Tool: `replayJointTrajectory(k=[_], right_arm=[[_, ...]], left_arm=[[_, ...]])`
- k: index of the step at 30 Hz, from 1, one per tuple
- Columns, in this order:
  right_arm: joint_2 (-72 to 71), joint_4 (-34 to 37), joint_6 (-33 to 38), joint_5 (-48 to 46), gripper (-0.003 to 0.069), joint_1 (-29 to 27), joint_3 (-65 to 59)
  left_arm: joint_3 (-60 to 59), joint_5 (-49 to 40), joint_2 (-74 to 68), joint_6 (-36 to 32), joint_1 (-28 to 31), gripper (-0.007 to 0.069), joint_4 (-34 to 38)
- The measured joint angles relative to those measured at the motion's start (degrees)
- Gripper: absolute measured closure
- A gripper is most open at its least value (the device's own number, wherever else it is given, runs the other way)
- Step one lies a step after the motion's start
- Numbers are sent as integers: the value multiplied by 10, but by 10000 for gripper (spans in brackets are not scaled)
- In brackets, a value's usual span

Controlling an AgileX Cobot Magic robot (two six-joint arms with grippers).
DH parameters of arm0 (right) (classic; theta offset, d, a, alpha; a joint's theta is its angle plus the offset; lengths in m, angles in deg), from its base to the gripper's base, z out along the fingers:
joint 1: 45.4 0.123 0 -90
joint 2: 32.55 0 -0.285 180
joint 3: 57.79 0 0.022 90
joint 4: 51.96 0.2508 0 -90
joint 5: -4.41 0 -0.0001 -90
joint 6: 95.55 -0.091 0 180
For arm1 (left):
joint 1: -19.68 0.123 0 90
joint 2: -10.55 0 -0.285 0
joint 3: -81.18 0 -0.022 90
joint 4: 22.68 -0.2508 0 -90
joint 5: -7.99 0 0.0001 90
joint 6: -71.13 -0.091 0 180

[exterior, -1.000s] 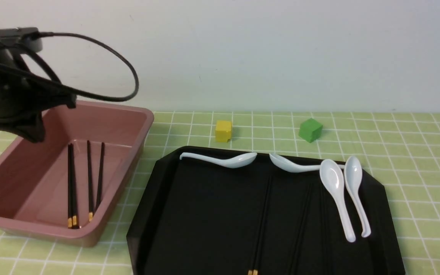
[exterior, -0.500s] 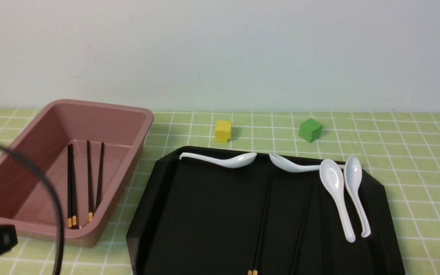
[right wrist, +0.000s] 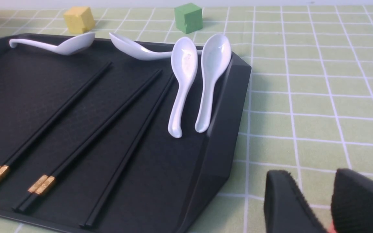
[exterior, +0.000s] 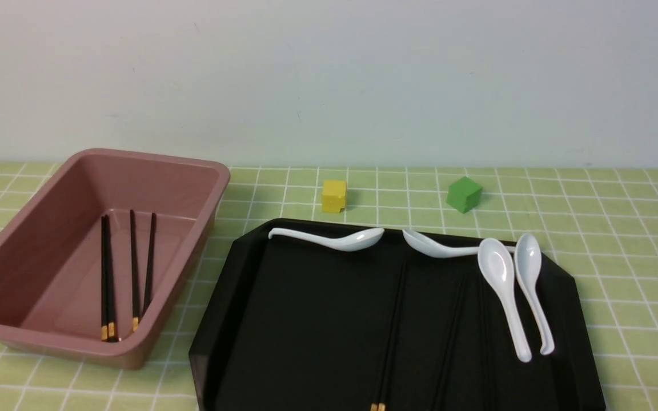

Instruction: On green tablecloth take chopsticks from black tray and put them in box.

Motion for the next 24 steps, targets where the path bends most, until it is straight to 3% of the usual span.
replayJointTrajectory(k=[24], right_arm=[[0, 0, 0, 0, 419, 0, 0]], left_arm=[[-45, 6, 46, 0, 0, 637, -4]])
